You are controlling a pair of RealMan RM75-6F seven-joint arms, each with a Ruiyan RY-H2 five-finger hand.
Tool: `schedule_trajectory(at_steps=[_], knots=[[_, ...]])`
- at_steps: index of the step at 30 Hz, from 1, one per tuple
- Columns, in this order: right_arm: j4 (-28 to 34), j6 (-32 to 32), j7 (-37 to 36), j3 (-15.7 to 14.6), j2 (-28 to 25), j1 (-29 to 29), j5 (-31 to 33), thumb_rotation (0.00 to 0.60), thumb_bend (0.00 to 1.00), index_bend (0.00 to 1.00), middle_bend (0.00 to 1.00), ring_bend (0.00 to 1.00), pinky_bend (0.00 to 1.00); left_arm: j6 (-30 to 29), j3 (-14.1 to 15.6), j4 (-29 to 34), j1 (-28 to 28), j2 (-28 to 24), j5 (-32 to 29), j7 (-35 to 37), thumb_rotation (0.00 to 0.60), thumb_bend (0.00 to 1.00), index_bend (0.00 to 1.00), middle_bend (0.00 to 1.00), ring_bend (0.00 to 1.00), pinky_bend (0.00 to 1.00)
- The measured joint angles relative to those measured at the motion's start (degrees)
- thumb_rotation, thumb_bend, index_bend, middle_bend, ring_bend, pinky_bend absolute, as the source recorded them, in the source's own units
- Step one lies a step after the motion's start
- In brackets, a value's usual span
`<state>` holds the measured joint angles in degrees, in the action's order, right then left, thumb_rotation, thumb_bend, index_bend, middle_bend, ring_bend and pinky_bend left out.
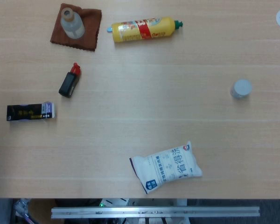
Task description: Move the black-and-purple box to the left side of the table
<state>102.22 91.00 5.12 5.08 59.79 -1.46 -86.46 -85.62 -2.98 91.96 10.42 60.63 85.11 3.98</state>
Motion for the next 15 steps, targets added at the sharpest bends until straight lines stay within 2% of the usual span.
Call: schedule_trajectory(at_steps=[5,15], knots=[[1.3,1.2,1.1,-0.5,0.3,1.0,-0.3,0.6,0.23,0.31,0.22,0.15,0.22,-5.5,1.2,-2.4,-3.6,2.1,4.3,0.5,0.6,0.33,0.37,0.26,0.25,0.37],[2.1,-0.1,0.7,0.3,0.6,0.6,1.4,0.6,0.23,0.31,0.22,0.15,0.22,-4.8,1.5,-1.4,-4.7,1.1,3.5,0.1,0.6,0.33,0.37,0.26,0.25,0.38]])
